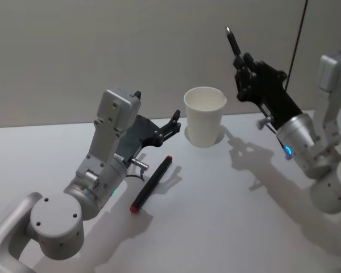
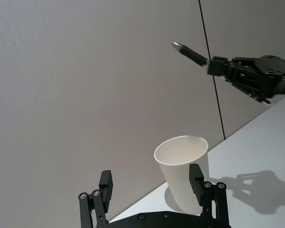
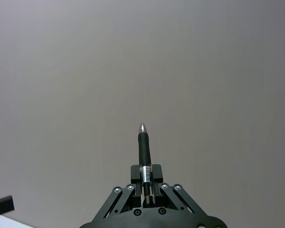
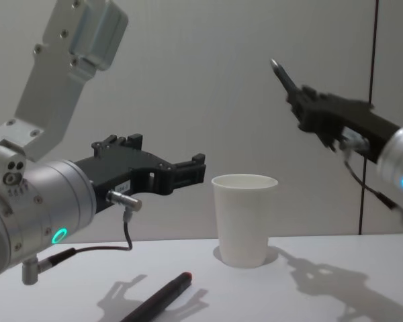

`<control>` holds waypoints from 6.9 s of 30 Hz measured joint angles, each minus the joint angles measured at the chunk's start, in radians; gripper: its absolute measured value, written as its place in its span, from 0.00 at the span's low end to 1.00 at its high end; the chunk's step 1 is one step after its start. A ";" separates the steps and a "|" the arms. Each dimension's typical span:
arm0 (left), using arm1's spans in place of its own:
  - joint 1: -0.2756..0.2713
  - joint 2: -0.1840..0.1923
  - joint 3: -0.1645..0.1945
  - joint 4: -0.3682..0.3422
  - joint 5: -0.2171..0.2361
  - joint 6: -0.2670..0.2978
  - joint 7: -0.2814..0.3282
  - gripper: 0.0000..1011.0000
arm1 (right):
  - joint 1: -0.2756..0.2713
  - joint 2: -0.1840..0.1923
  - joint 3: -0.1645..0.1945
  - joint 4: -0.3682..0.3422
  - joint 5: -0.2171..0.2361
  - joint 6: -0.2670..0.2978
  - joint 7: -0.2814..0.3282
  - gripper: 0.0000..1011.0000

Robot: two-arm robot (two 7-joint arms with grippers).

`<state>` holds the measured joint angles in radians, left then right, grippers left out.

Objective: Place the pen into the pen holder.

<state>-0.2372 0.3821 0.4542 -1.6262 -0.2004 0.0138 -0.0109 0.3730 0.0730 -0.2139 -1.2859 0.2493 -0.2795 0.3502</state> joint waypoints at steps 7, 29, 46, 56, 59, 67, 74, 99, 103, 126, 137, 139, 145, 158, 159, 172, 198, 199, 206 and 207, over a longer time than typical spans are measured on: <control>0.000 0.000 0.000 0.000 0.000 0.000 0.000 0.99 | 0.086 -0.026 -0.006 0.115 -0.016 -0.101 0.064 0.13; 0.000 0.000 0.000 0.000 0.000 0.000 0.000 0.99 | 0.213 -0.066 -0.033 0.317 -0.210 -0.252 0.034 0.13; 0.000 0.000 0.000 0.000 0.000 0.000 0.000 0.99 | 0.292 -0.093 -0.051 0.466 -0.327 -0.347 -0.038 0.13; 0.000 0.000 0.000 0.000 0.000 0.000 0.000 0.99 | 0.334 -0.107 -0.060 0.561 -0.377 -0.391 -0.079 0.13; 0.000 0.000 0.000 0.000 0.000 0.000 0.000 0.99 | 0.348 -0.112 -0.062 0.593 -0.387 -0.404 -0.090 0.13; 0.000 0.000 0.000 0.000 0.000 0.000 0.000 0.99 | 0.389 -0.126 -0.068 0.684 -0.412 -0.441 -0.116 0.13; 0.000 0.000 0.000 0.000 0.000 0.000 0.000 0.99 | 0.418 -0.137 -0.073 0.753 -0.425 -0.471 -0.133 0.13; 0.000 0.000 0.000 0.000 0.000 0.000 0.000 0.99 | 0.440 -0.148 -0.085 0.835 -0.441 -0.504 -0.157 0.41; 0.000 0.000 0.000 0.000 0.000 0.000 0.000 0.99 | 0.441 -0.149 -0.086 0.838 -0.442 -0.505 -0.158 0.54; 0.000 0.000 0.000 0.000 0.000 0.000 0.000 0.99 | 0.330 -0.115 -0.071 0.623 -0.350 -0.398 -0.091 0.99; 0.000 0.000 0.000 0.000 0.000 0.000 0.000 0.99 | 0.164 -0.058 -0.053 0.332 -0.267 -0.239 -0.074 0.99; 0.000 0.000 0.000 0.000 0.000 0.000 0.000 0.99 | 0.140 -0.049 -0.051 0.301 -0.258 -0.218 -0.079 0.99; 0.000 0.000 0.000 0.000 0.000 0.000 0.000 0.99 | 0.061 -0.021 -0.043 0.178 -0.228 -0.147 -0.102 0.99; 0.000 0.000 0.000 0.000 0.000 0.000 0.000 0.99 | -0.008 0.006 -0.037 0.082 -0.203 -0.090 -0.128 0.99; 0.000 0.000 0.000 0.000 0.000 0.000 0.000 0.99 | -0.014 0.011 -0.036 0.073 -0.198 -0.083 -0.131 0.99; 0.000 0.000 0.000 0.000 0.000 0.000 0.000 0.99 | -0.116 0.080 -0.030 -0.079 -0.134 0.026 -0.172 0.99; 0.000 0.000 0.000 0.000 0.000 0.000 0.000 0.99 | -0.345 0.235 -0.015 -0.419 0.011 0.269 -0.266 0.99; 0.000 0.000 0.000 0.000 0.000 0.000 0.000 0.99 | -0.355 0.242 -0.014 -0.433 0.018 0.280 -0.271 0.99; 0.000 0.000 0.000 0.000 0.000 0.000 0.000 0.99 | -0.384 0.262 -0.012 -0.476 0.036 0.311 -0.283 0.99; 0.000 0.000 0.000 0.000 0.000 0.000 0.000 0.99 | -0.385 0.263 -0.012 -0.478 0.037 0.312 -0.283 0.99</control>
<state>-0.2372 0.3821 0.4543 -1.6262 -0.2004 0.0139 -0.0109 -0.0123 0.3362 -0.2261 -1.7634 0.2864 0.0323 0.0672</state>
